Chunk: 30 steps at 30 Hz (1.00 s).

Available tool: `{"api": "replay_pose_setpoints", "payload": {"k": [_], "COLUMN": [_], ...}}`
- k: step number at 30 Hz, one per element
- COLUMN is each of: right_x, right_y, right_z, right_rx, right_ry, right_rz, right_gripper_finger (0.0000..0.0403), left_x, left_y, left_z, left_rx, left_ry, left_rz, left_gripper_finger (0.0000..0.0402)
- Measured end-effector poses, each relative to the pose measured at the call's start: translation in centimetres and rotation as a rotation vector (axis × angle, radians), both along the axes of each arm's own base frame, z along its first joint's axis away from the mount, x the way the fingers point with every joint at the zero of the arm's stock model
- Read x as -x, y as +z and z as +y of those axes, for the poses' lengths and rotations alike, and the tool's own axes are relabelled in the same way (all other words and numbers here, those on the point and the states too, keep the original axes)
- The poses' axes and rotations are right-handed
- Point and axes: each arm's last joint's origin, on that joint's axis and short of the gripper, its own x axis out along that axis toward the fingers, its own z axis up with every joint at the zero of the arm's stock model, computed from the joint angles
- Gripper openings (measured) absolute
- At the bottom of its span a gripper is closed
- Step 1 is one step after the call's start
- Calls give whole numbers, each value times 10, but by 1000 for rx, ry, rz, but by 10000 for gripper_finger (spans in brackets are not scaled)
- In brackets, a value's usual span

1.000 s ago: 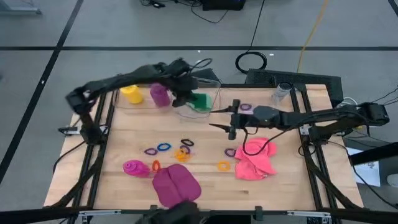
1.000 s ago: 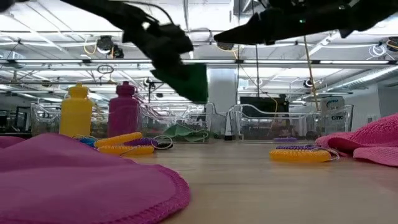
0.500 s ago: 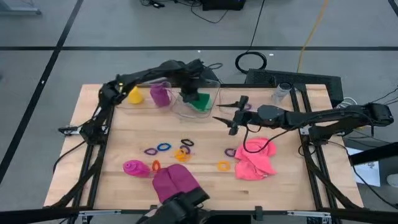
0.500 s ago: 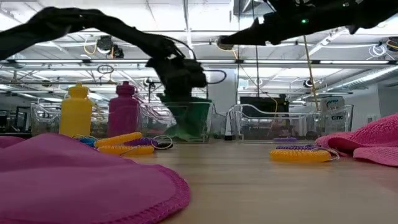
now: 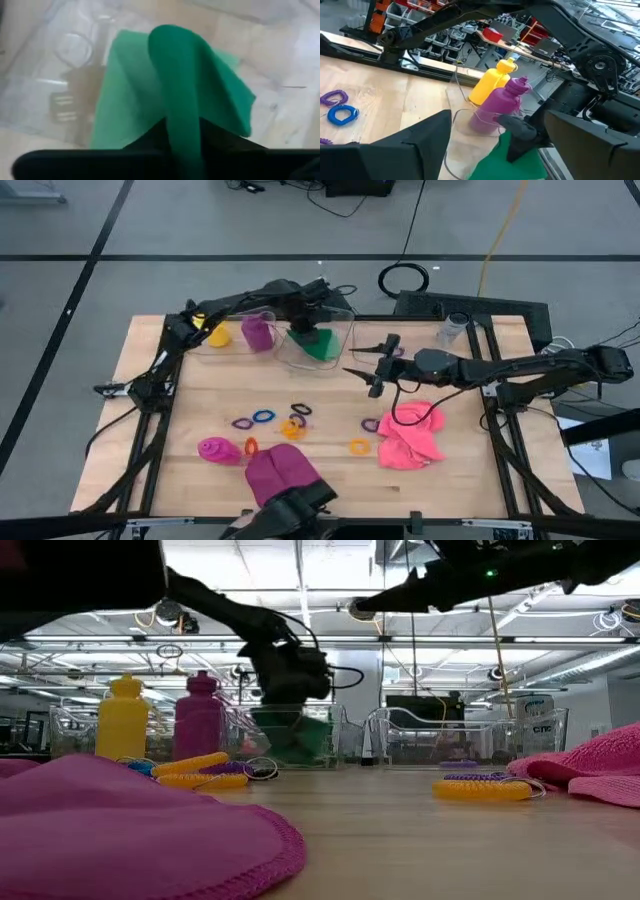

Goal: Pick & Place Sports Items
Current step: Put the green microfiber towel into the middle transparent bin, then put the purple spring keychain into the right transparent bin

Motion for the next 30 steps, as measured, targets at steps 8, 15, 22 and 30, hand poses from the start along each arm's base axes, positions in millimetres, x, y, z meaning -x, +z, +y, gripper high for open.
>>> {"api": "replay_pose_setpoints", "payload": {"k": [8,15,22,30], "right_x": [0,0,0,0], "right_y": [0,0,-1,-3], "right_z": [0,0,0,0], "right_rx": [0,-2,-16,-41], "right_ry": [0,0,2,2], "right_rz": [0,-1,10,17], "right_gripper_finger": [247,247,247,247], "left_x": [-2,-11,-17,-16], "left_y": [2,24,69,93], "left_z": [1,2,-5,-11], "left_rx": [-46,-148,-327,-376], "left_ry": [-28,-52,-67,-76], "left_rz": [-25,-61,-23,-29], "left_gripper_finger": [143,219,257,256]}}
